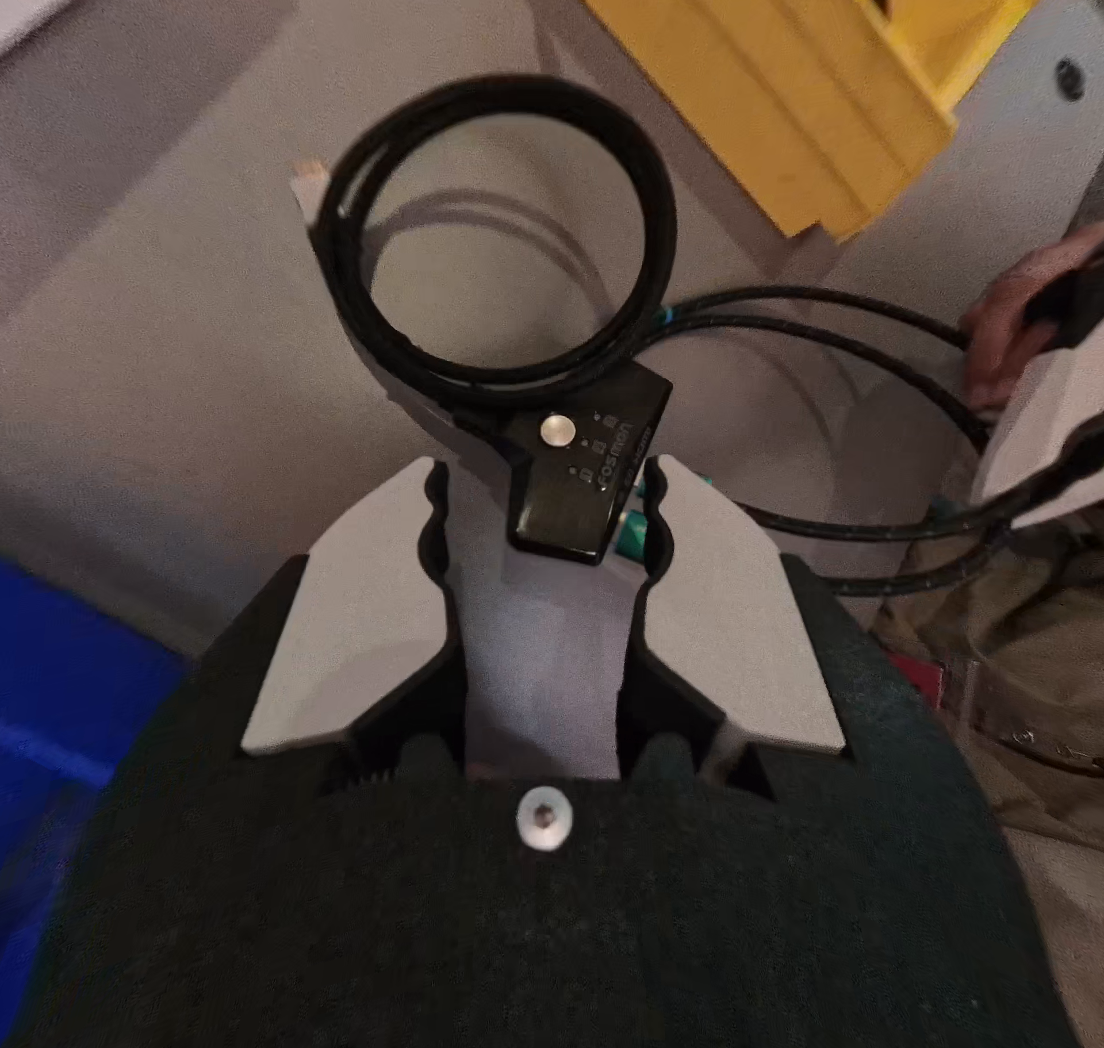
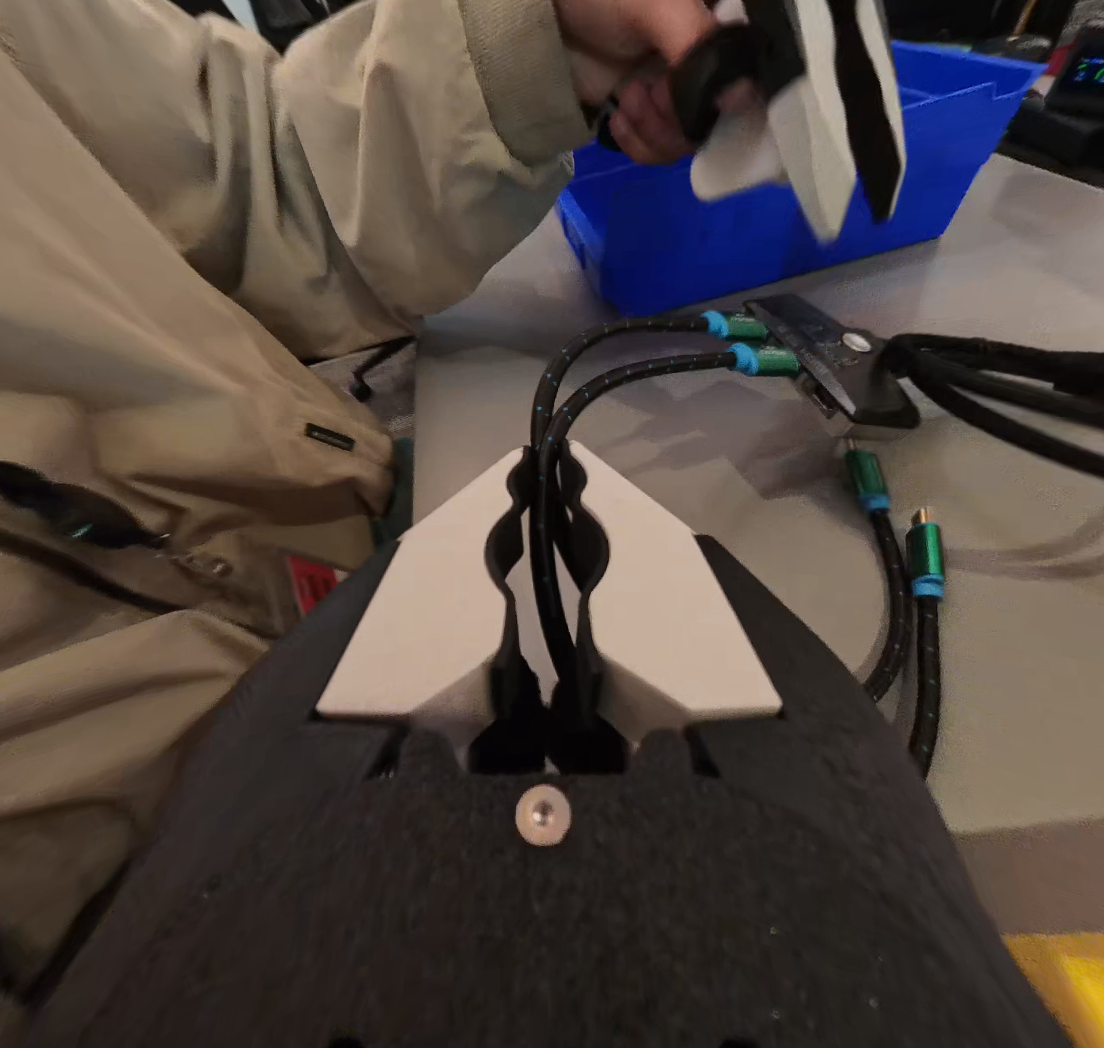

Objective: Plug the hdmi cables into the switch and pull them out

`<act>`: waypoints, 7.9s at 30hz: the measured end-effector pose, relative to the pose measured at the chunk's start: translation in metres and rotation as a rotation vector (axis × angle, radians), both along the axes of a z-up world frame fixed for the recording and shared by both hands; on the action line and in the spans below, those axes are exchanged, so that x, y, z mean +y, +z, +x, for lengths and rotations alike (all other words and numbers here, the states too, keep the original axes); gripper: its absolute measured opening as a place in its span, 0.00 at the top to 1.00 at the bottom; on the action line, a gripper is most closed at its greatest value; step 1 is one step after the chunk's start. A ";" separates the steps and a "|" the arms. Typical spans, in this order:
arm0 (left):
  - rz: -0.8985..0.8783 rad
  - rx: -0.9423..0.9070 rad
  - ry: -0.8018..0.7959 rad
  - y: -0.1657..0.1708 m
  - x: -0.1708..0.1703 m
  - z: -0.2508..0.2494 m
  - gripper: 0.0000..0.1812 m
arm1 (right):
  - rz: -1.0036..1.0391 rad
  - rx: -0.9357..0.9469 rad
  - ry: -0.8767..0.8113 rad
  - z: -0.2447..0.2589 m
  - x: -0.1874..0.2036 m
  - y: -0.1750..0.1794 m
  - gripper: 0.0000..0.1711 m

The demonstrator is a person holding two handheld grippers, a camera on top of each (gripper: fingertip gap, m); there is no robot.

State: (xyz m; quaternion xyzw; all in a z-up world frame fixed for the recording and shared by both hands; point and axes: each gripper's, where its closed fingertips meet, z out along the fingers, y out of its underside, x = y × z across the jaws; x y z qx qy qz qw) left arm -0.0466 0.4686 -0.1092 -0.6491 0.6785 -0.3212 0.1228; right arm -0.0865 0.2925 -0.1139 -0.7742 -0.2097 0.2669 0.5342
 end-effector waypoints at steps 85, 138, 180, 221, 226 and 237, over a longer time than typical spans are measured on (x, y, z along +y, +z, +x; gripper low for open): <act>1.039 -0.539 0.116 -0.031 -0.056 -0.022 0.88 | 0.150 0.036 -0.592 -0.008 0.095 -0.001 0.89; 1.172 -0.565 0.013 -0.032 -0.072 -0.014 0.89 | 0.219 -0.020 -0.620 0.007 0.069 0.010 0.89; 0.985 -0.562 0.102 -0.038 -0.034 -0.019 0.88 | 0.247 0.772 -0.402 0.161 -0.041 0.196 0.90; 1.009 -0.662 0.024 -0.024 -0.061 -0.021 0.88 | 0.006 0.093 -0.464 0.027 0.085 0.000 0.71; 1.019 -0.662 0.006 -0.027 -0.069 -0.021 0.88 | -0.007 0.103 -0.441 0.020 0.092 -0.003 0.77; 0.952 -0.595 0.013 -0.037 -0.067 -0.010 0.88 | -0.060 0.051 -0.525 0.031 0.092 -0.012 0.88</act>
